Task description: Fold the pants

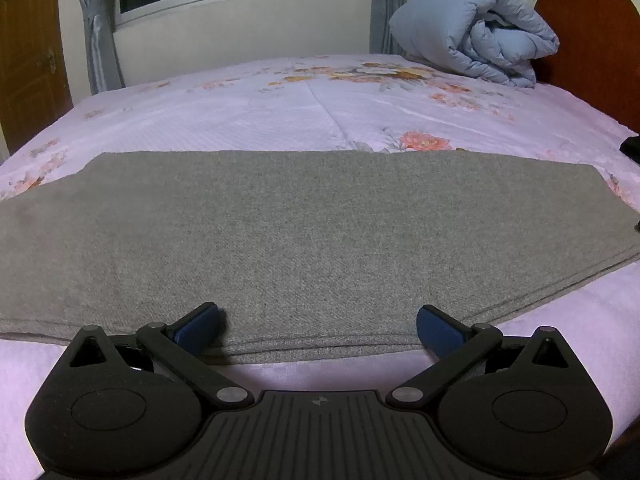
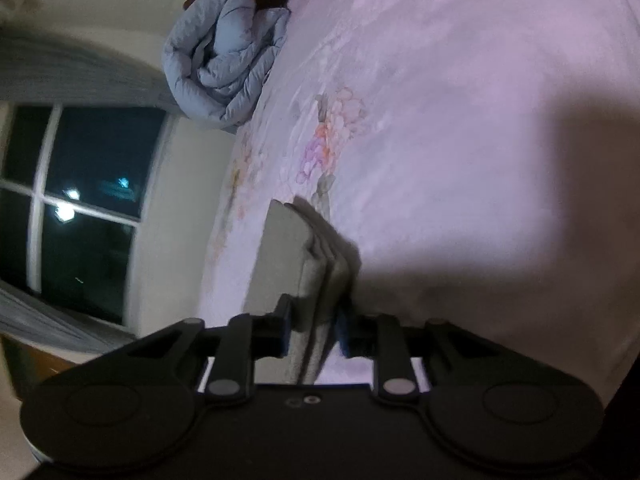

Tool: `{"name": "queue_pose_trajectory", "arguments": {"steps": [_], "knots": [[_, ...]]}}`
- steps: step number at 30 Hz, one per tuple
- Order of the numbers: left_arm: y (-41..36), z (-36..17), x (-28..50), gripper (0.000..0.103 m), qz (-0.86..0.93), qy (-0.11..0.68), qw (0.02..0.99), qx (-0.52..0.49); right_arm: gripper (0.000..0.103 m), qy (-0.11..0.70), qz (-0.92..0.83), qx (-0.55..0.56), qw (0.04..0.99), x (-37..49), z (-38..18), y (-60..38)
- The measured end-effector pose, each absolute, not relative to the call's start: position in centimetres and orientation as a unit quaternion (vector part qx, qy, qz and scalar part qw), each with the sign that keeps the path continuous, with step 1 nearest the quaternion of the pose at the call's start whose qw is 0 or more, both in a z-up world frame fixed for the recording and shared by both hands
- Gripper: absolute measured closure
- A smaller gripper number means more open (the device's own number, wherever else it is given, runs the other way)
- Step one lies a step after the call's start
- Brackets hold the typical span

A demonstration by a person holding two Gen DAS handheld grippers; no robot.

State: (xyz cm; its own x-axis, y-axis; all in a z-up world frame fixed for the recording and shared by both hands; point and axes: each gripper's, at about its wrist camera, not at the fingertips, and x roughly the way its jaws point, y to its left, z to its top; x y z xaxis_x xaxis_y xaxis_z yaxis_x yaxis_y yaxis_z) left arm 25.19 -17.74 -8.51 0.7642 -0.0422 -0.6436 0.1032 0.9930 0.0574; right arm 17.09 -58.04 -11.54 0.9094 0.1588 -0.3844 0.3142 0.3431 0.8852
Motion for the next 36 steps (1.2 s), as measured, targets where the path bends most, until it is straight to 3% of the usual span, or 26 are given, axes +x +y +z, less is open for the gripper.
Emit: {"name": "queue_pose_trajectory", "arguments": {"steps": [9,17,24,25,27,28,30,36], "knots": [[-16.2,-7.2,25.3,0.0,-0.058,0.342,0.938,0.027,0.093,0.187,0.0,0.447,0.875,19.1,-3.3,-53.8],[3.3,-0.7,23.5,0.0,0.054,0.271,0.961,-0.016,0.093,0.185,0.1,0.301,0.93,23.1,4.1,-40.0],[16.8,-1.4,19.1,0.0,0.13,0.269,0.949,-0.098,0.091,0.26,0.221,0.182,0.922,26.7,0.2,-19.5],[17.6,-2.0,18.5,0.0,0.135,0.272,0.947,-0.105,0.09,0.273,0.244,0.169,0.915,26.8,-1.1,-17.1],[18.5,-3.3,17.5,0.0,0.145,0.281,0.941,-0.122,0.076,0.329,0.291,0.133,0.888,27.1,-3.8,-12.3],[18.9,-3.9,17.2,0.0,0.146,0.285,0.938,-0.13,0.076,0.342,0.29,0.117,0.886,26.6,-4.2,-11.1],[19.0,-5.0,16.8,0.0,0.146,0.289,0.936,-0.14,0.076,0.295,0.298,0.115,0.9,24.6,-3.3,-11.8],[16.3,-4.5,17.6,0.0,0.083,0.263,0.948,-0.159,0.075,0.262,0.222,0.131,0.93,23.4,-0.5,-20.6]]}}
